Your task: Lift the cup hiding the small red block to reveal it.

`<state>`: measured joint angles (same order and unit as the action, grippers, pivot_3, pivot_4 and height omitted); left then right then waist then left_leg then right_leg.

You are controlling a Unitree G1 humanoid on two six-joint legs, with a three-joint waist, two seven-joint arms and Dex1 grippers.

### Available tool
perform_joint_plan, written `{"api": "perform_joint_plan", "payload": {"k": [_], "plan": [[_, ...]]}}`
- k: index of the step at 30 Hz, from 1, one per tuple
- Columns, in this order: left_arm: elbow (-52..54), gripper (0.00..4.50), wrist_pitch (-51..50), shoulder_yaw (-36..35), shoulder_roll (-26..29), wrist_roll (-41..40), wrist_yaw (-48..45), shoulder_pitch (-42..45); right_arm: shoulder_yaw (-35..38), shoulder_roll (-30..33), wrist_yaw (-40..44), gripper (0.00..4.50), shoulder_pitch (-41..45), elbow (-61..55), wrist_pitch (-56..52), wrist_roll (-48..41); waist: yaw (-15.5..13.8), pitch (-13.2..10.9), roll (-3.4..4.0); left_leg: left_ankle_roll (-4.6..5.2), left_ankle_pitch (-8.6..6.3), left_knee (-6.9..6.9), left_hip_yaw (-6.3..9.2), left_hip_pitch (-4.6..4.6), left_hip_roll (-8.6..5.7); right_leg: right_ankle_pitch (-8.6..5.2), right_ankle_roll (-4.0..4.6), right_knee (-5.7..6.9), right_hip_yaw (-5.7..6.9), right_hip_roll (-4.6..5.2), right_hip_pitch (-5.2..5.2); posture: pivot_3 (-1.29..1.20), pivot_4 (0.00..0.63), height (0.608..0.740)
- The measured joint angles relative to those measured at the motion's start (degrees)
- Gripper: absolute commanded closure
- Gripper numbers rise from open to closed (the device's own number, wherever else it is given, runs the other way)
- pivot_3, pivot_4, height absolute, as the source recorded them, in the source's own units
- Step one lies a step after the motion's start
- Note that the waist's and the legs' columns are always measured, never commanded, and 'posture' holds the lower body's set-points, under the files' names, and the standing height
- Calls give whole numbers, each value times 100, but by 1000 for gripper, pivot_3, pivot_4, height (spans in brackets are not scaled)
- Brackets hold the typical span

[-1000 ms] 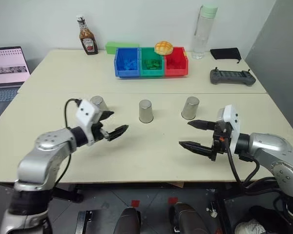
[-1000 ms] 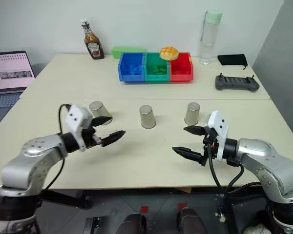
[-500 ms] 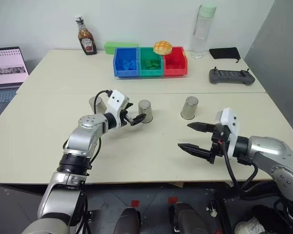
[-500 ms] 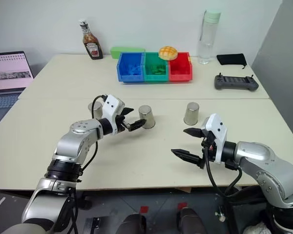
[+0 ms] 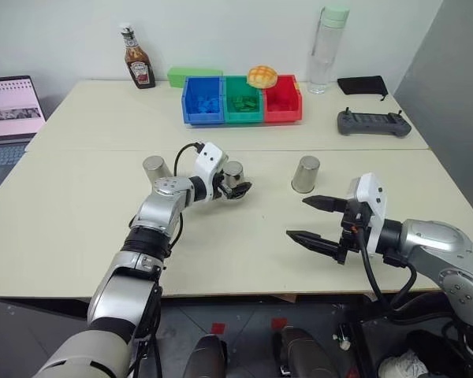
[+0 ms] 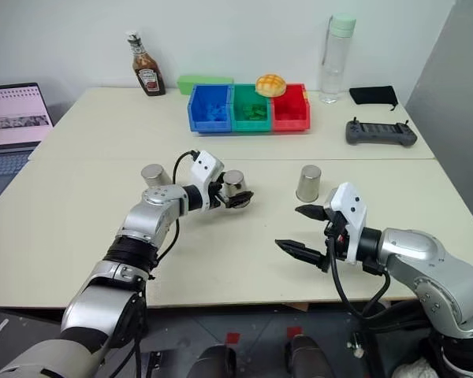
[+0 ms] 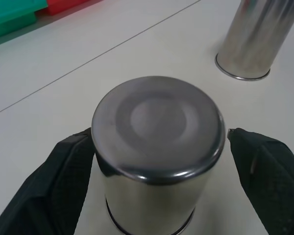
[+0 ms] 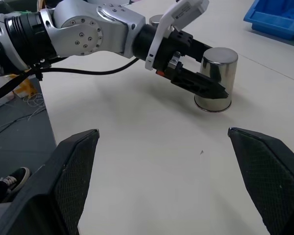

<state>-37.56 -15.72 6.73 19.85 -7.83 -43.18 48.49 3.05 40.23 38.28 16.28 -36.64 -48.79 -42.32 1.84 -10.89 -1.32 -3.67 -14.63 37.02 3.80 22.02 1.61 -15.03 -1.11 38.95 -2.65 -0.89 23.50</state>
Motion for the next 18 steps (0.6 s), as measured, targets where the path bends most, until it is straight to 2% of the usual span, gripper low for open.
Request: {"api": "perform_joint_plan", "payload": {"k": [5,12,18], "plan": [[-264,1759,125,-44,-41,69,119,140,6,1,-23,0,24,-50,-48,-55,0,0,0,0,0,-1,1,1,0,0,0,0,1,0,0,0,150,740],[-218,1761,113,-196,-61,44,91,141,3,-28,-43,0,78,-47,-44,-57,3,0,0,0,0,-1,2,0,0,0,0,0,2,0,0,0,150,740],[467,1761,-41,-400,90,16,317,29,-1,-136,-33,0,249,-29,-34,-145,9,-1,-1,0,0,-2,2,1,1,0,0,0,1,0,1,0,150,740]]}}
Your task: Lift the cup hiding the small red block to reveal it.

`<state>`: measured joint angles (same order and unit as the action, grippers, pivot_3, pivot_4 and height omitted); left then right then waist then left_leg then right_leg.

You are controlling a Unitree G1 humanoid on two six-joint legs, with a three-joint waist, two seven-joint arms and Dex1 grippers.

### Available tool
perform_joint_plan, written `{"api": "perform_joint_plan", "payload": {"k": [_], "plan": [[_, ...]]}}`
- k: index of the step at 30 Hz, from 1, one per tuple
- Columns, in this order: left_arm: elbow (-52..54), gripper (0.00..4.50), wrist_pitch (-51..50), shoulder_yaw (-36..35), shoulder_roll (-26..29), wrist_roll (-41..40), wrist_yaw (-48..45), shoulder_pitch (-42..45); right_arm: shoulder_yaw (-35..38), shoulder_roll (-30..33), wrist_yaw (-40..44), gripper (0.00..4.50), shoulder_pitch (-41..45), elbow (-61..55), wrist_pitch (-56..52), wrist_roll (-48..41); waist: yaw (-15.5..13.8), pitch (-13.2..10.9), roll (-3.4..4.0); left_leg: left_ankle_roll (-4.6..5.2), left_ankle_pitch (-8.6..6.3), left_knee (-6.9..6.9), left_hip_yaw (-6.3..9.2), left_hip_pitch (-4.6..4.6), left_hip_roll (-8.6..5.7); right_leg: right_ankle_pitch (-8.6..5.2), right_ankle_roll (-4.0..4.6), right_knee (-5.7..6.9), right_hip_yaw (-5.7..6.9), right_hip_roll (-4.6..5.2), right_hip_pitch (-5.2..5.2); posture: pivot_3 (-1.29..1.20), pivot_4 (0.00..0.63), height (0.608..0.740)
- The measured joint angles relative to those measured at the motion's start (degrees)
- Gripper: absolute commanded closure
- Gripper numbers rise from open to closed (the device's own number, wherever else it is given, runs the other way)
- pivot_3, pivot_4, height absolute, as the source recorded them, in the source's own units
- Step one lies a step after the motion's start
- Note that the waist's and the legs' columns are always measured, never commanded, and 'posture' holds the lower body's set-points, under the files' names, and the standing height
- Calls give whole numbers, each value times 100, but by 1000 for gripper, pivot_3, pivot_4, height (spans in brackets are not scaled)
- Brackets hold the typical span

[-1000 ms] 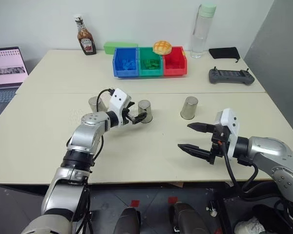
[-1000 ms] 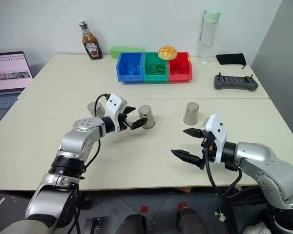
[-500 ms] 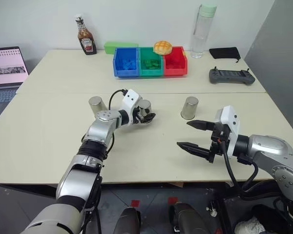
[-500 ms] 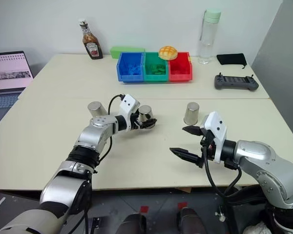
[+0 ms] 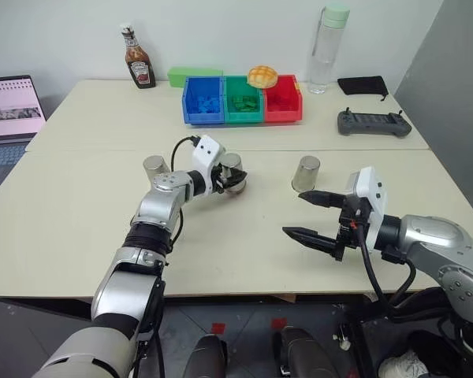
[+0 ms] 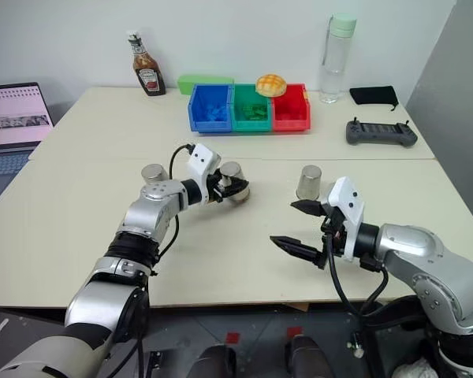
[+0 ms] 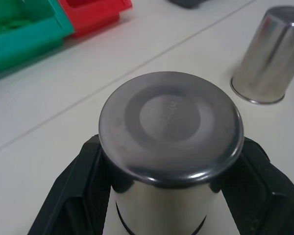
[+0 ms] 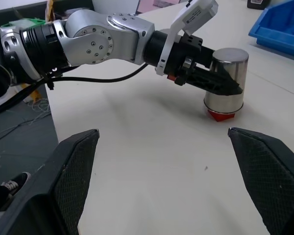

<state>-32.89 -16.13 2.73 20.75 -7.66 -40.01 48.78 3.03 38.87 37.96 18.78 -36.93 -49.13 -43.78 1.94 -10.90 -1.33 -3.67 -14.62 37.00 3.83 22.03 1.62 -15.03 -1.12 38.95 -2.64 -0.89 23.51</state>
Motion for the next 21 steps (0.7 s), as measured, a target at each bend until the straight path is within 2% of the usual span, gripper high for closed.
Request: {"api": "perform_joint_plan", "payload": {"k": [8,21], "plan": [[1158,1761,-566,-425,420,108,802,-423,-105,-109,39,0,60,128,22,-19,-9,0,0,0,0,1,3,-3,0,0,0,2,3,1,-2,0,150,740],[629,1761,-815,-582,308,101,1336,-641,-225,-112,91,0,279,291,95,-16,-13,0,0,-1,0,1,8,2,0,0,0,-1,8,1,-2,0,150,740]]}}
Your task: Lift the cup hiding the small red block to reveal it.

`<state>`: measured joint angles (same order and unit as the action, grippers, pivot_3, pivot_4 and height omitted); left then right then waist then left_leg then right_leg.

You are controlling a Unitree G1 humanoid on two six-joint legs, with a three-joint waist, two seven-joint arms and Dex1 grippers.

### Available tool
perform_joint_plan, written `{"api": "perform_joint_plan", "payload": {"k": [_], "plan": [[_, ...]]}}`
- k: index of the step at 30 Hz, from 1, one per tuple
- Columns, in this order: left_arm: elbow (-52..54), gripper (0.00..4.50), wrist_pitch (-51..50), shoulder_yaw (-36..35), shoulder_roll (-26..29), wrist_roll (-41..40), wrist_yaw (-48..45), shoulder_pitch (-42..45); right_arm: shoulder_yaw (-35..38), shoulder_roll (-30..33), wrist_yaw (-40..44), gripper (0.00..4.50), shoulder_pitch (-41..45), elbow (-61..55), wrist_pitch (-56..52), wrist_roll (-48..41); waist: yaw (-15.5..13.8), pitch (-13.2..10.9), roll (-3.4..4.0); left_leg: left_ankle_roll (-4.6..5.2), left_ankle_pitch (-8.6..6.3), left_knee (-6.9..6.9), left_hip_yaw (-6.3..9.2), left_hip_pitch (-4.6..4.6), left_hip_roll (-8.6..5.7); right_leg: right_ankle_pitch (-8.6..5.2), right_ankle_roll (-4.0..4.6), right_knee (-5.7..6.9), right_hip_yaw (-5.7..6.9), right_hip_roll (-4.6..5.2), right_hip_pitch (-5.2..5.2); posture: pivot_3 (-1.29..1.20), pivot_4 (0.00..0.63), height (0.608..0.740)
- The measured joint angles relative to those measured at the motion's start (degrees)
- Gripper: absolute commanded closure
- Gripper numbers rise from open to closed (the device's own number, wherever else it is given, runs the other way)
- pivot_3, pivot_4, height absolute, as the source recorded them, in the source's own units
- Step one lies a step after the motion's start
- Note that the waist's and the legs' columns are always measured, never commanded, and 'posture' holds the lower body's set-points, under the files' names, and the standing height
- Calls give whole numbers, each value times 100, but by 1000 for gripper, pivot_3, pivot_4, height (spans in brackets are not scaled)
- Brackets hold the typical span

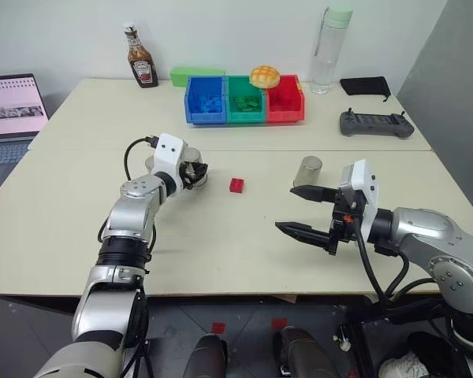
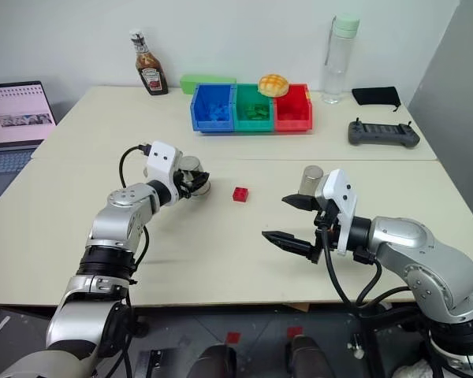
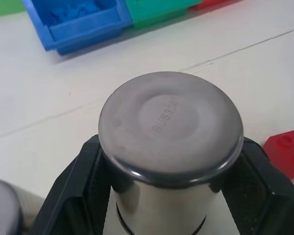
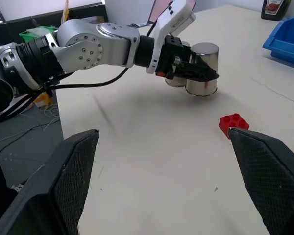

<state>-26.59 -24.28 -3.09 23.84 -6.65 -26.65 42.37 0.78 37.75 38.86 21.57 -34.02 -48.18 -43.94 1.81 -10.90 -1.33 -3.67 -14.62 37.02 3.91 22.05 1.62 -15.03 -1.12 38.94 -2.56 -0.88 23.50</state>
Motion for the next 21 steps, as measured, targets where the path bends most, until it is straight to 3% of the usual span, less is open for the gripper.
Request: {"api": "perform_joint_plan", "payload": {"k": [2,8,21], "plan": [[-61,1060,-36,-40,-7,-21,-4,-8,0,3,1,0,17,1,0,-1,0,0,0,0,0,0,0,-1,0,0,0,1,0,0,0,0,150,740],[-92,18,-92,-178,-44,-158,-52,-25,0,7,-17,0,23,1,-2,-5,0,0,0,0,0,0,1,-1,0,0,0,1,1,0,0,0,150,740],[776,7,-128,-413,-32,-408,10,8,12,17,-16,0,-27,2,15,-1,-2,0,0,0,0,0,2,-1,1,0,0,2,1,1,0,0,150,740]]}}
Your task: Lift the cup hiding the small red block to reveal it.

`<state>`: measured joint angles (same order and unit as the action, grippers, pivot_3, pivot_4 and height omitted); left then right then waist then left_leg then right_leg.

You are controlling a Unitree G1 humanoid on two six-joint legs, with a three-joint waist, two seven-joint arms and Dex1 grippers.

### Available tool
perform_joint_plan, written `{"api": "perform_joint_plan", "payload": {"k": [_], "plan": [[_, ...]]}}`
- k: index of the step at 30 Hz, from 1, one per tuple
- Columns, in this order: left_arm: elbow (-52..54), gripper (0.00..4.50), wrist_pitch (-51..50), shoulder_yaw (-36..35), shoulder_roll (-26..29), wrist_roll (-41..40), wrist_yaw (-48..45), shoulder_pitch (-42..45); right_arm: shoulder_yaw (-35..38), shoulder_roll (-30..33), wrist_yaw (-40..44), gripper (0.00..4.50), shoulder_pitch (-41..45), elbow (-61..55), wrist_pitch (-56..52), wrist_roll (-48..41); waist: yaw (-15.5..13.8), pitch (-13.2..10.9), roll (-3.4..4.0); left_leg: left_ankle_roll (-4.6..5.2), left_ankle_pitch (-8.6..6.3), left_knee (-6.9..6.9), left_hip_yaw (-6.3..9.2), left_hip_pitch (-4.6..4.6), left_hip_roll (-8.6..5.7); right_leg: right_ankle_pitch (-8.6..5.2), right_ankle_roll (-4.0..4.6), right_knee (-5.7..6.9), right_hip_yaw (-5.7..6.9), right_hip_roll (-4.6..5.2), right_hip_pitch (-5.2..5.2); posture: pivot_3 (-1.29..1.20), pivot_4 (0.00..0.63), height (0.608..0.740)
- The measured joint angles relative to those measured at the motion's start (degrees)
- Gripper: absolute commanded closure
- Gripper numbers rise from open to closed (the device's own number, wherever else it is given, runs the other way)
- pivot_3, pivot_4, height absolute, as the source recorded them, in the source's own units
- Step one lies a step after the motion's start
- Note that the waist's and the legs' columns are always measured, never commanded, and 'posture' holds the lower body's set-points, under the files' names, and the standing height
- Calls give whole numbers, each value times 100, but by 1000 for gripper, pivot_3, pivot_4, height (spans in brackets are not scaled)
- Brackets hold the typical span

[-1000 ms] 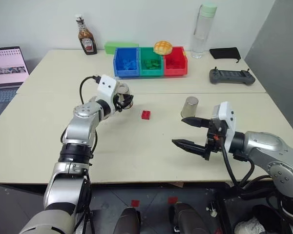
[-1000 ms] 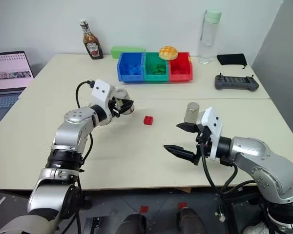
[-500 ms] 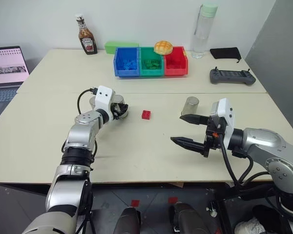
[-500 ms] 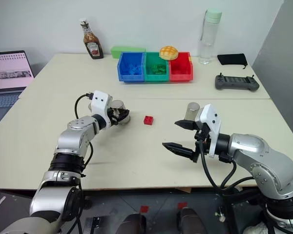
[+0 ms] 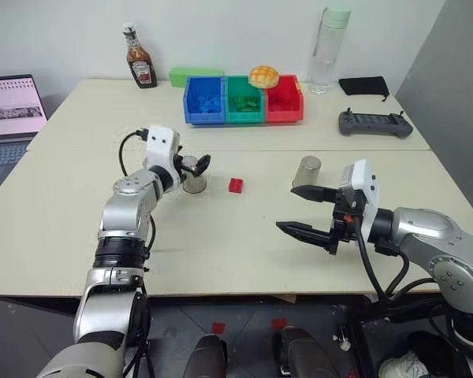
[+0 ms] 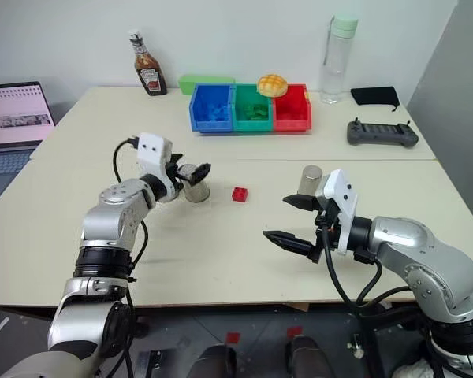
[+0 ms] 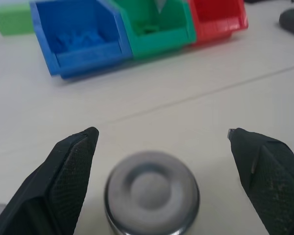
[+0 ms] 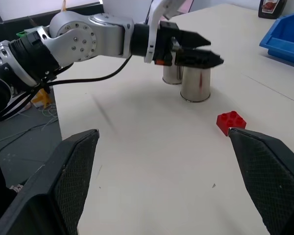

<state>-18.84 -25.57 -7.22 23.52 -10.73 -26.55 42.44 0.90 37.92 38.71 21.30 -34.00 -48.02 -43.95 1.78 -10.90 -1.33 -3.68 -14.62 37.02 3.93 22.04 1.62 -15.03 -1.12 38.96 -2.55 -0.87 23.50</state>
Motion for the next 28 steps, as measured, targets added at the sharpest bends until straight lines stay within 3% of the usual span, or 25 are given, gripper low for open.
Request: {"api": "perform_joint_plan", "payload": {"k": [3,7,13,17,22,28], "plan": [[459,7,-10,21,175,-20,-63,-14,0,-18,-11,0,5,4,64,11,9,0,0,0,0,-1,-2,-2,0,0,0,0,-3,0,0,0,150,740],[1291,7,-329,17,889,-120,-487,-215,7,-28,-52,0,-5,22,278,228,48,0,0,0,0,-7,-2,-4,4,0,0,0,-2,-1,2,0,150,740],[2622,7,-933,-324,2203,-784,-1717,-1384,47,113,60,0,-151,118,542,473,57,-2,-2,0,0,-6,-3,-2,4,-1,2,-2,-2,1,5,0,150,740],[3014,7,-1217,-1008,2854,-1171,-2231,-2164,129,236,227,0,-255,269,721,551,58,-2,-1,0,0,-6,-6,-6,6,-3,4,-3,-2,0,4,0,150,740],[3463,7,-1319,-1439,2988,-1488,-2572,-3141,350,254,538,0,-396,494,882,433,26,-2,-1,1,-1,-5,-11,-6,6,-4,4,-5,-7,2,3,0,150,740],[3689,7,-1346,-1833,3029,-1559,-2548,-3719,480,486,855,0,-411,690,849,332,10,-3,-2,1,-1,-8,-11,-9,9,-5,7,-4,-6,1,4,0,150,740]]}}
